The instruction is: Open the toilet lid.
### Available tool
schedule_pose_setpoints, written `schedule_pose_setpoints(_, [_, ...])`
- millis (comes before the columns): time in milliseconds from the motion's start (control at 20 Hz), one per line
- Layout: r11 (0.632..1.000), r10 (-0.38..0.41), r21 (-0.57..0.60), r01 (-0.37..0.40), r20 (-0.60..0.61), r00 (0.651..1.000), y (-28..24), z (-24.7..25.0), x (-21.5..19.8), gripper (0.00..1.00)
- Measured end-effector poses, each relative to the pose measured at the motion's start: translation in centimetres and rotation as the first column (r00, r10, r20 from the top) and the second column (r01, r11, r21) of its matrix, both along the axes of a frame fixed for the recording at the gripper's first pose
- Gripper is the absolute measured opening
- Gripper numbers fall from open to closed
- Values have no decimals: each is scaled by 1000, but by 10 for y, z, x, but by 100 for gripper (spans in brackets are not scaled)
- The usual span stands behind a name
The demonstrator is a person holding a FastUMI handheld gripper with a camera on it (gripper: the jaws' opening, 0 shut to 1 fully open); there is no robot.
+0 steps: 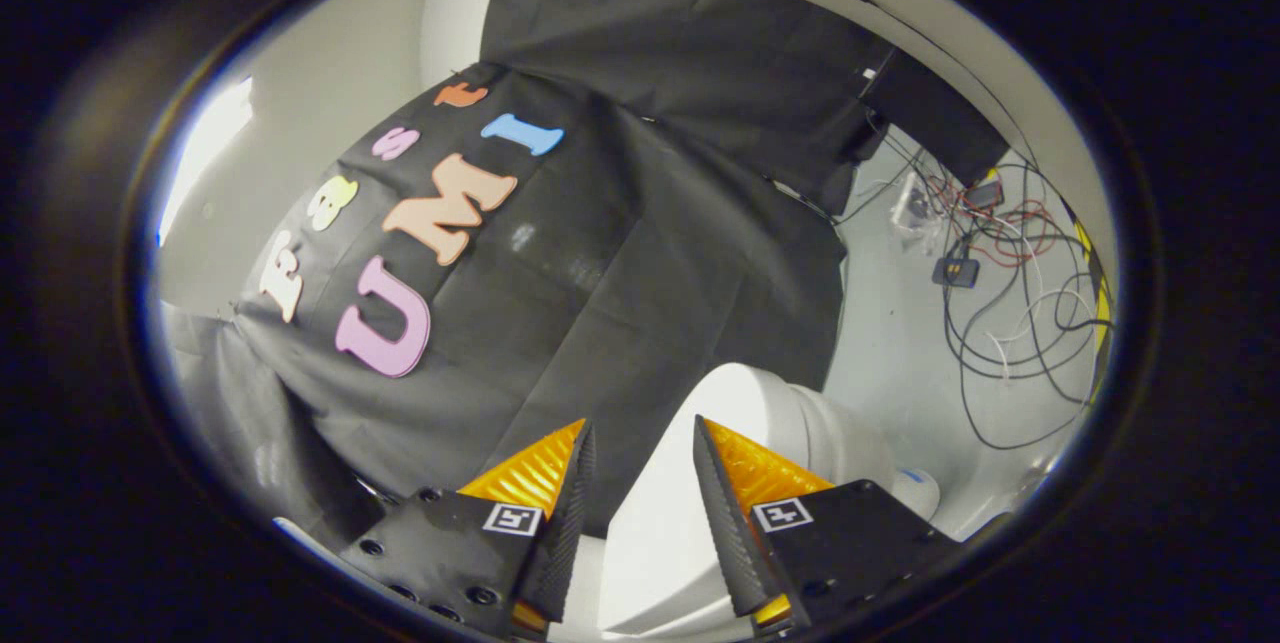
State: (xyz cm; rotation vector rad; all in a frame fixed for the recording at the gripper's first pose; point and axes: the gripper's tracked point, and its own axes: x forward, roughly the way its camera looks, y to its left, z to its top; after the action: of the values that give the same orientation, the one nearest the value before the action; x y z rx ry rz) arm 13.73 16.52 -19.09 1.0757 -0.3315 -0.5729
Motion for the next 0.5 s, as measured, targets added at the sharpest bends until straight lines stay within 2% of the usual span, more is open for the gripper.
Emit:
schedule_pose_setpoints(200, [992, -102, 79, 102, -1, 995, -2, -25, -19, 62])
schedule_pose_setpoints(500, [951, -223, 213, 224, -31, 974, 7, -66, -41, 62])
